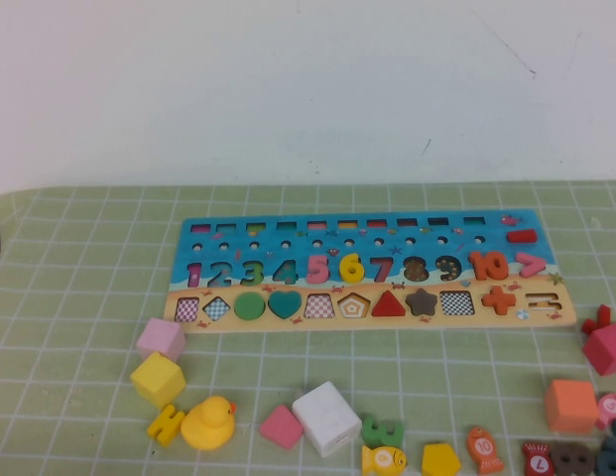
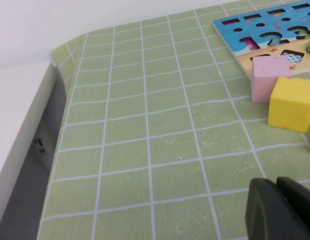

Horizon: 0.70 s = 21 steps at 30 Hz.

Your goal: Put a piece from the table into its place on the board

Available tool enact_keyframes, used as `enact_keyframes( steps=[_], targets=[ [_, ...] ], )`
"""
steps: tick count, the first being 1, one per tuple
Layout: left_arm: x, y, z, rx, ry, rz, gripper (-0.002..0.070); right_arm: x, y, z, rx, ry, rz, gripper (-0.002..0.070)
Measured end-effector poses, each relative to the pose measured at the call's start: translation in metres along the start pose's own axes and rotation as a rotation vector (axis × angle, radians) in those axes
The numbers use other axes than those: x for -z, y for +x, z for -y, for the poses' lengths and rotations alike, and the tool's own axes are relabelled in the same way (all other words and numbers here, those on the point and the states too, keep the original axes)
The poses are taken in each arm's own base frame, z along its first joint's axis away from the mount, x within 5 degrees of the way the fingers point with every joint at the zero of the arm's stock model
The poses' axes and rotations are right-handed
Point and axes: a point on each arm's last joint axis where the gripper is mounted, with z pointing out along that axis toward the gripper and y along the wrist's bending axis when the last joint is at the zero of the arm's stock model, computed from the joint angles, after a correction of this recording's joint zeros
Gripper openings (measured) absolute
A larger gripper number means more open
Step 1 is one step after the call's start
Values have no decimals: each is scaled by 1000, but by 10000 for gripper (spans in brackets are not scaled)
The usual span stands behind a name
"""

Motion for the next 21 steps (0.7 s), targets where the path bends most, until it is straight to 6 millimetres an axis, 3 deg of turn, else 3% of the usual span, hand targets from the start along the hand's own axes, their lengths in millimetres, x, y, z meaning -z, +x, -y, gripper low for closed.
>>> enact_keyframes(
  steps=[21],
  targets=[
    [0,-1,0,-2,0,2,-2,0,0,-1,-23,-9,10,-2]
  ],
)
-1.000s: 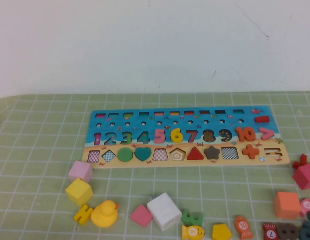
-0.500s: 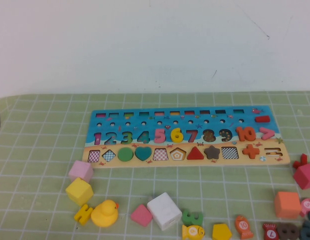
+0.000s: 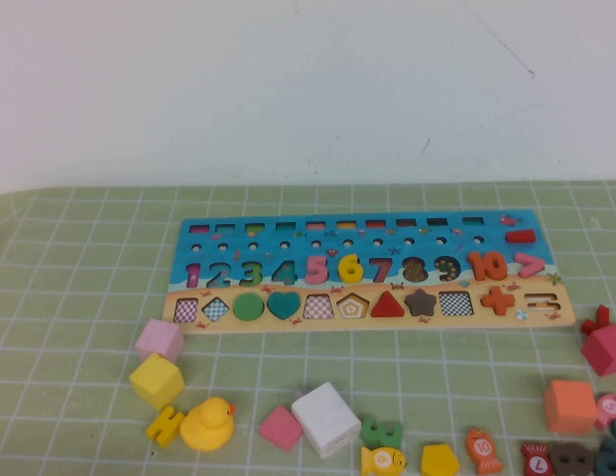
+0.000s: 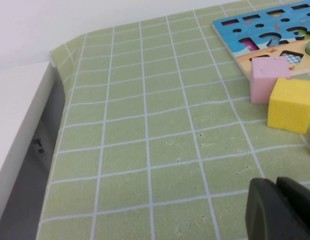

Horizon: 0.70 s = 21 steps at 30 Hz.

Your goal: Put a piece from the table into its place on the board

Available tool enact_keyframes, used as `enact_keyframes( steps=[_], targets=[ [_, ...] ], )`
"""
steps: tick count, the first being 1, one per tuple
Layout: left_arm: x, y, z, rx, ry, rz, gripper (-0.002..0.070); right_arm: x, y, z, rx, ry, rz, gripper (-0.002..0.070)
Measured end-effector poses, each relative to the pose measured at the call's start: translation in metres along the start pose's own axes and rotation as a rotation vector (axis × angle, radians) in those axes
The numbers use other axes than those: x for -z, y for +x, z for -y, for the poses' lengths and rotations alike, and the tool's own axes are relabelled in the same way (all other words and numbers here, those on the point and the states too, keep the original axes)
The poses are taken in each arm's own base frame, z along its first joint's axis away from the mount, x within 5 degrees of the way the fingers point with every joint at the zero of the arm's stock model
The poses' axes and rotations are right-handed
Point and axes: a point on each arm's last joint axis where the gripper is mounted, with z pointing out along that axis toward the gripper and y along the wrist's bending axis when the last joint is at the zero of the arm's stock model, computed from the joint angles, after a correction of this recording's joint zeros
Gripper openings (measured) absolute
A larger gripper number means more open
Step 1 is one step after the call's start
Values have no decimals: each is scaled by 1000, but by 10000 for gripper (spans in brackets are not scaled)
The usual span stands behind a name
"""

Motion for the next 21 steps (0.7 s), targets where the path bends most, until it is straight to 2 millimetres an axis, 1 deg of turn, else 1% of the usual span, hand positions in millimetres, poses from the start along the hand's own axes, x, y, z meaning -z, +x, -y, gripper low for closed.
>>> enact_keyframes(
  steps=[21],
  targets=[
    [0,0,0,-5,0,0,-2,0,0,0,-14,-5,0,-2]
  ],
)
